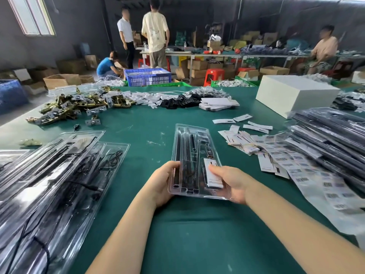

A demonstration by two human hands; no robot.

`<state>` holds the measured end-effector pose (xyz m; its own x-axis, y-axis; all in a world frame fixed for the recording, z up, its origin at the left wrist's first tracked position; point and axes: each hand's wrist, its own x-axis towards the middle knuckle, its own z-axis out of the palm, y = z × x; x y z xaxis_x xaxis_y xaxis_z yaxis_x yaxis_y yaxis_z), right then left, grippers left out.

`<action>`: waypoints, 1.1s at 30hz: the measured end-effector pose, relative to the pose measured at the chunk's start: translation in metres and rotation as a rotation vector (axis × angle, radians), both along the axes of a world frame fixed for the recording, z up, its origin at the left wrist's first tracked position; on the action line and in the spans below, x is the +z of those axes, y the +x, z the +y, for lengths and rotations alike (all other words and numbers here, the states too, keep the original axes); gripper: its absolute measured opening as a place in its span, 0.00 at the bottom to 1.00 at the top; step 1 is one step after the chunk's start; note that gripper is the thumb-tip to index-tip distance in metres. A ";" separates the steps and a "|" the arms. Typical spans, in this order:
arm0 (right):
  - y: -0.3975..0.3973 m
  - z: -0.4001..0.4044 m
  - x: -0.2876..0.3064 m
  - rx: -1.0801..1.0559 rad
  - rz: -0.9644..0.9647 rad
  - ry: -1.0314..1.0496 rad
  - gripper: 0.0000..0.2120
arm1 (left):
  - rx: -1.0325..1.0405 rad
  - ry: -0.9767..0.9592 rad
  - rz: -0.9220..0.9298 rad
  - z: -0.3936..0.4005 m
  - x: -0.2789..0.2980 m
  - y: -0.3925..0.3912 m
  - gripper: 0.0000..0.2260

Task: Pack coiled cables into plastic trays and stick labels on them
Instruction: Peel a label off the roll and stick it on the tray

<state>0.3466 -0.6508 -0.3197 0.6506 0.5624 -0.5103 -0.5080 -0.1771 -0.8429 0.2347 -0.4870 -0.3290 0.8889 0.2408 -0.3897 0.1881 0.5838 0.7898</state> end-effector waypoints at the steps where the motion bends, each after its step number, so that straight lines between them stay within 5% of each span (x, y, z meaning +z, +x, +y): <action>1: 0.000 -0.002 0.000 -0.011 -0.013 -0.004 0.10 | -0.003 -0.028 -0.036 0.001 0.000 -0.001 0.15; 6: 0.002 -0.013 0.014 -0.013 -0.160 -0.094 0.10 | 0.182 -0.221 -0.168 0.001 0.000 -0.006 0.24; 9: 0.012 -0.021 0.049 0.077 -0.410 -0.192 0.11 | 0.290 -0.237 -0.230 0.004 0.001 -0.007 0.24; 16: 0.037 -0.030 0.129 0.250 -1.732 -0.614 0.20 | 0.486 -0.225 -0.337 0.018 0.002 -0.007 0.15; 22: 0.025 -0.049 0.064 0.419 -2.429 -0.699 0.36 | 0.628 -0.302 -0.347 0.047 -0.001 -0.016 0.34; 24: 0.024 -0.059 0.032 0.383 -2.475 -0.605 0.37 | 0.642 -0.303 -0.294 0.057 -0.002 -0.021 0.34; 29: 0.022 -0.068 -0.007 0.276 -2.365 -0.579 0.36 | 0.588 -0.057 -0.157 0.067 -0.001 -0.024 0.10; 33: 0.026 -0.075 -0.008 0.464 -2.048 -0.667 0.33 | 0.689 0.641 0.168 0.059 -0.008 -0.023 0.14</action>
